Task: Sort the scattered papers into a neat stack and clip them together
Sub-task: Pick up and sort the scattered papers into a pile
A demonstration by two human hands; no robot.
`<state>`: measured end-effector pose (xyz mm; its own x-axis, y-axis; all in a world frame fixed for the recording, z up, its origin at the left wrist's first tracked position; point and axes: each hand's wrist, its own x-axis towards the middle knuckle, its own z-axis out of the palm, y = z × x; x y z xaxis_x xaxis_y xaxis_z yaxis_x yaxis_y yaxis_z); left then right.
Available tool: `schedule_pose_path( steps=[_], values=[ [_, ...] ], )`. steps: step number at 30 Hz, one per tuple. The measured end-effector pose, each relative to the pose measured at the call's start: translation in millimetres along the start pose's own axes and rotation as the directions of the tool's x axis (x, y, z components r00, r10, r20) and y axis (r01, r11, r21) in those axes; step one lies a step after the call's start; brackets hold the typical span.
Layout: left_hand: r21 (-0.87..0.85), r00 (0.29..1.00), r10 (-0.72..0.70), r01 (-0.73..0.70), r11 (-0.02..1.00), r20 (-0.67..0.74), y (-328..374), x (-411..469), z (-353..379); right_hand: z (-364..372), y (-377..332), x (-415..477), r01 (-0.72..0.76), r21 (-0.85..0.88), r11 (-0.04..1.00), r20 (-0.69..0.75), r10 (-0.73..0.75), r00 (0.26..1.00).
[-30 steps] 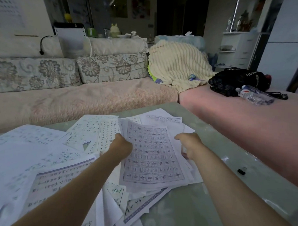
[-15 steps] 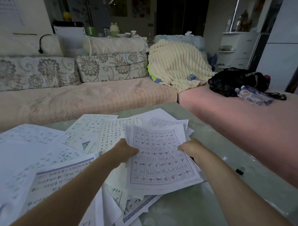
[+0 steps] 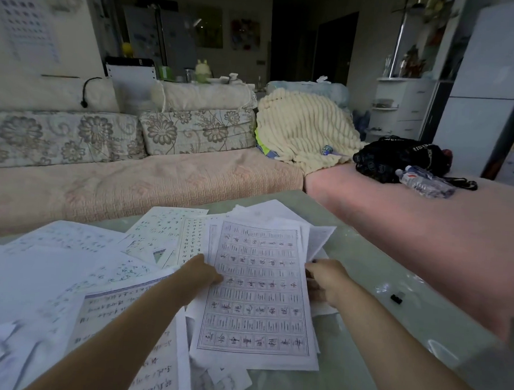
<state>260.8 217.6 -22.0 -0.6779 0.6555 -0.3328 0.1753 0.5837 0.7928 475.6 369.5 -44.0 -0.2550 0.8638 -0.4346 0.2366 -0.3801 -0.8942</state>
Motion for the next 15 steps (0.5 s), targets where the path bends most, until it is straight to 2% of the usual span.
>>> schedule_pose_path(
  steps=[4, 8, 10, 12, 15],
  values=[
    [-0.074, 0.996, -0.023, 0.017, 0.997, -0.086, -4, 0, -16, 3, -4, -8, -0.022, 0.132, 0.991, 0.054, 0.015, 0.998],
    [-0.101, 0.99, -0.026, 0.012, 0.995, -0.139, -8, -1, -22, 10, -2, -3, -0.008, 0.098, 0.995, 0.0, 0.008, 1.0],
    [-0.138, 0.986, -0.009, -0.014, 0.99, -0.164, -9, 1, -21, 9, 0, 3, 0.016, -0.009, 1.0, -0.041, -0.016, 0.999],
    [-0.202, 0.984, -0.007, -0.03, 0.979, -0.18, -9, 0, -19, 5, 4, 12, 0.058, -0.188, 0.98, -0.082, -0.075, 0.994],
    [-0.271, 0.994, -0.033, 0.002, 0.963, -0.109, -8, 4, -13, -5, 2, 5, 0.057, -0.353, 0.934, -0.057, -0.082, 0.995]
  ],
)
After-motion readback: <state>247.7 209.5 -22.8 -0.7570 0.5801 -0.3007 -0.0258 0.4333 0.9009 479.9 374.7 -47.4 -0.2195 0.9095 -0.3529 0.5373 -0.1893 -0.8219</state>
